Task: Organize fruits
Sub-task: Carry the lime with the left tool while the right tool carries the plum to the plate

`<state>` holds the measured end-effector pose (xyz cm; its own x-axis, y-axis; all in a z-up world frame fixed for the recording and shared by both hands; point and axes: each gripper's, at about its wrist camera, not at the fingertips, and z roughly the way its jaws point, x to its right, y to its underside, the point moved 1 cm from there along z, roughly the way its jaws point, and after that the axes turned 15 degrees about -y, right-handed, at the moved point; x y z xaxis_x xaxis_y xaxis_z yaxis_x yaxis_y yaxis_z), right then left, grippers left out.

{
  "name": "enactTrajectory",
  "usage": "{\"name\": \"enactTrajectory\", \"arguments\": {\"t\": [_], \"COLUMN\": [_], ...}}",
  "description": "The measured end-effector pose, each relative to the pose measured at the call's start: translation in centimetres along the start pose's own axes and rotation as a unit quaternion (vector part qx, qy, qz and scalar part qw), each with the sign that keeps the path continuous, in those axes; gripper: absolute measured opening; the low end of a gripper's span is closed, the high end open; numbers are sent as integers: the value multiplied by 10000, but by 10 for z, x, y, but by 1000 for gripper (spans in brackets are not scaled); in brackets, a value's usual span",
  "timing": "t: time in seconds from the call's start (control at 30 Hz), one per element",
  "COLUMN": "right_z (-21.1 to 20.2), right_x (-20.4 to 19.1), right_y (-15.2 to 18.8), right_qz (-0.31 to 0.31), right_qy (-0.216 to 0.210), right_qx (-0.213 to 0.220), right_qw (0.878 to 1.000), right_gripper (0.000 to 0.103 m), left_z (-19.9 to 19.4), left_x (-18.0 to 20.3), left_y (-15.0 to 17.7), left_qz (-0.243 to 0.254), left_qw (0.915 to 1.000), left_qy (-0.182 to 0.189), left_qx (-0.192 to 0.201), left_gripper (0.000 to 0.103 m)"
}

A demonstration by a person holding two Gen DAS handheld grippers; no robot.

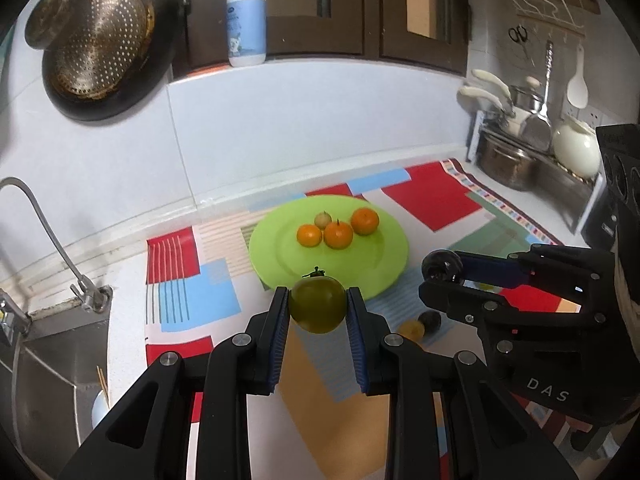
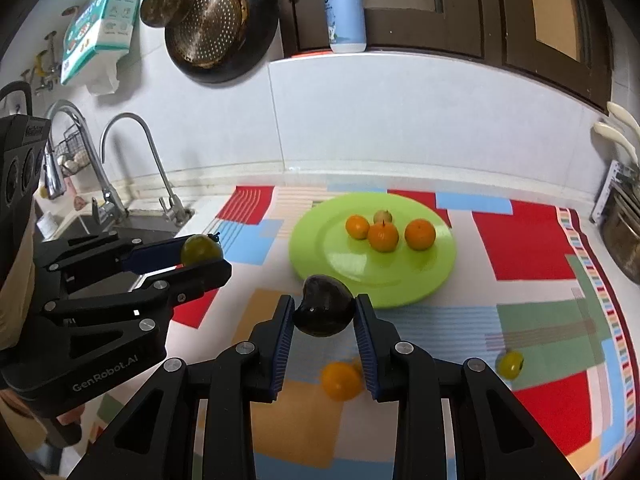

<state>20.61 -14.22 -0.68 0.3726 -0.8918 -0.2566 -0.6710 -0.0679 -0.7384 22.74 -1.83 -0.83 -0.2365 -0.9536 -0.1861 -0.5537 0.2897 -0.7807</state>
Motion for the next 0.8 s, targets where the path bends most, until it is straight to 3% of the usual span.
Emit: {"name": "enactTrajectory", "arguments": {"t": [0.5,0.8], "right_z": [1,16], "right_x": [38,61], "right_y": [-34,-55], "right_qz": [-152,-142], "right_qy": [-134,-154], "right_qx": [-2,-94], "right_qw": [9998,9997], "right_gripper": [32,32], "left_z": [12,43], "left_x": [16,22], "left_y": [-32,-45], "left_qz": [-230,-342], "left_qw": [9991,9985], "left_qy": [-349,-386], "left_qx": [35,-191], "left_gripper": [28,28]}}
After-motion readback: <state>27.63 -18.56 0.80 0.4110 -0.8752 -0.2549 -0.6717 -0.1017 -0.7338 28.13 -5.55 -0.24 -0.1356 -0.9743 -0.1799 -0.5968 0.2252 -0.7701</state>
